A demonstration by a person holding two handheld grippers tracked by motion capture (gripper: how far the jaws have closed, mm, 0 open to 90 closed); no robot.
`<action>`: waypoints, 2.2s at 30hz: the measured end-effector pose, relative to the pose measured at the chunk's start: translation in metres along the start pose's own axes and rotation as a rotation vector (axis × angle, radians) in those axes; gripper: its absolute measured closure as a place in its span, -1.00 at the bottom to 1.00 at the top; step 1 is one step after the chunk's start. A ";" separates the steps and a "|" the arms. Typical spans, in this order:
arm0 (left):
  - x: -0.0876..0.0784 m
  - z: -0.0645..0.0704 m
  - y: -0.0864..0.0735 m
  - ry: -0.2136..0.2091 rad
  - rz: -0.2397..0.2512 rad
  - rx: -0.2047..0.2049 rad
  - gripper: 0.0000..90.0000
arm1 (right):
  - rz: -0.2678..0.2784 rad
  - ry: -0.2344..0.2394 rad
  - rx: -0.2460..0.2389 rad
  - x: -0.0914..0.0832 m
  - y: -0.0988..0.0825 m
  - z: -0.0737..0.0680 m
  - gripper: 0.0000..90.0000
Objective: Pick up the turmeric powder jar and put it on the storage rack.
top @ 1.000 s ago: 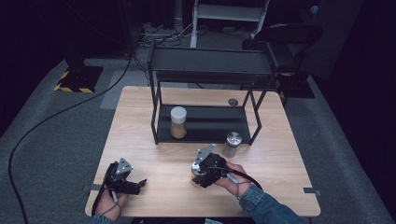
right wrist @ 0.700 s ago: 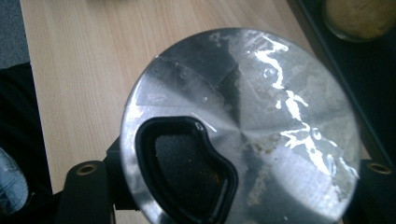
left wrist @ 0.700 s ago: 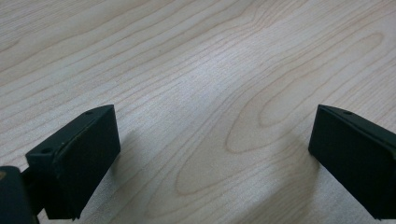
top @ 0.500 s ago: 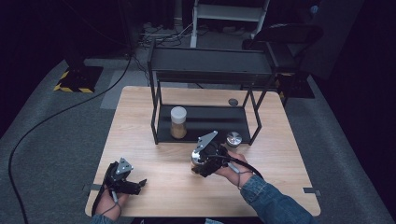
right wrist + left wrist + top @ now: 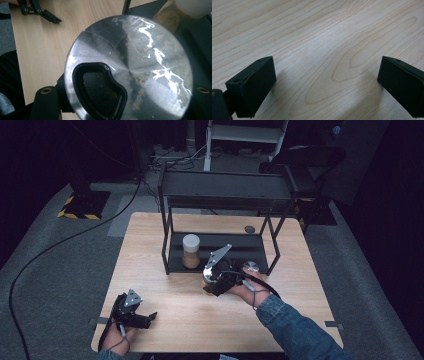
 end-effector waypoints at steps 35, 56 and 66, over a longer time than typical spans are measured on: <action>0.000 0.000 0.000 0.000 0.000 0.000 -0.96 | -0.021 -0.132 0.148 0.016 0.034 0.083 -0.31; 0.000 0.000 0.000 0.002 0.001 -0.001 -0.96 | -0.100 -0.115 0.256 0.069 0.036 0.114 -0.31; 0.000 0.000 0.000 0.002 0.000 -0.001 -0.96 | -0.132 -0.116 0.257 0.083 0.034 0.121 -0.31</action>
Point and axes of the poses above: each handheld gripper's, and its own axes: x roughly forward along the jaws, y roughly out of its top, z roughly to its right, the point moved 5 cm from there along x, roughly forward along the jaws, and after that the axes turned 4 degrees about x, right-handed, at the moved point
